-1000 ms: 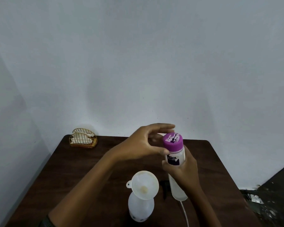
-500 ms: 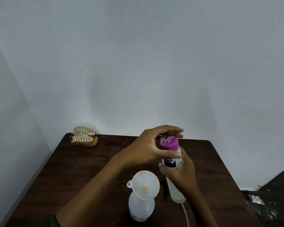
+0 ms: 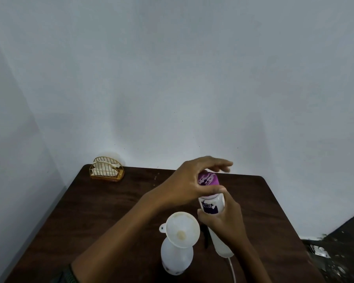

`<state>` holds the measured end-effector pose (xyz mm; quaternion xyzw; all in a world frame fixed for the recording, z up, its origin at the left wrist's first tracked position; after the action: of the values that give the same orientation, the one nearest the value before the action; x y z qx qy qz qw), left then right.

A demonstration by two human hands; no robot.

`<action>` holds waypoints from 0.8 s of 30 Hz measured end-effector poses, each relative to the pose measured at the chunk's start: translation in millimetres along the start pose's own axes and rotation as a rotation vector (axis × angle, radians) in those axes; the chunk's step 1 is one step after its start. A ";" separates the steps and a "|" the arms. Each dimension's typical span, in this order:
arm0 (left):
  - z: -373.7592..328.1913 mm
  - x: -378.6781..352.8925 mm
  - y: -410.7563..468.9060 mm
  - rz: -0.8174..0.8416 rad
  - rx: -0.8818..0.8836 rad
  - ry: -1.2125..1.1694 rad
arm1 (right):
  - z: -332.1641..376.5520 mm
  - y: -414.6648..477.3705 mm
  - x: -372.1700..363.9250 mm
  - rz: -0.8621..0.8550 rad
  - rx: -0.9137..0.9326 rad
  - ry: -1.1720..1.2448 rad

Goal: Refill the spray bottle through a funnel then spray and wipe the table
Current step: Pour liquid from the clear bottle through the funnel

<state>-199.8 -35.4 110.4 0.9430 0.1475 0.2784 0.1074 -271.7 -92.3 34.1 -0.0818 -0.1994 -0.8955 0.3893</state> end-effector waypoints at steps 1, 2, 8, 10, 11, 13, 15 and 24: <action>0.6 -2.8 -0.6 0.019 0.005 -0.018 | -0.7 -0.1 0.7 -0.004 -0.003 0.013; 2.6 -4.1 -1.4 0.037 0.014 -0.028 | -1.0 -0.3 2.0 -0.009 -0.005 0.028; 17.9 14.8 -6.8 0.036 0.082 -0.009 | -5.3 -1.6 18.3 -0.058 -0.003 0.030; 22.0 21.5 -8.3 0.007 0.104 0.003 | -7.1 -2.0 20.4 -0.064 -0.003 0.024; 22.3 23.5 -8.5 -0.004 0.100 0.045 | -7.3 -2.1 19.9 -0.063 -0.003 0.023; 17.8 20.9 -7.8 0.001 0.058 0.130 | -6.7 -2.8 16.6 -0.052 -0.002 0.024; 12.4 11.1 -6.7 0.041 0.024 0.105 | -5.8 -2.8 11.5 -0.030 -0.004 0.021; 24.2 15.2 -8.9 -0.076 0.038 -0.102 | -7.2 -4.1 11.8 -0.053 -0.024 0.041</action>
<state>-176.1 -24.9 95.5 0.9515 0.1828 0.2231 0.1074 -282.7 -100.7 29.9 -0.0626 -0.1826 -0.9093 0.3686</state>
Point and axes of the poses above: each hand's wrist, its own y-axis towards the middle knuckle, its own x-axis out of the back of the hand, z = x × y, the point moved 10 cm from there along y, towards the middle knuckle, and after that the axes turned 4 degrees about y, right-handed, at the moved point
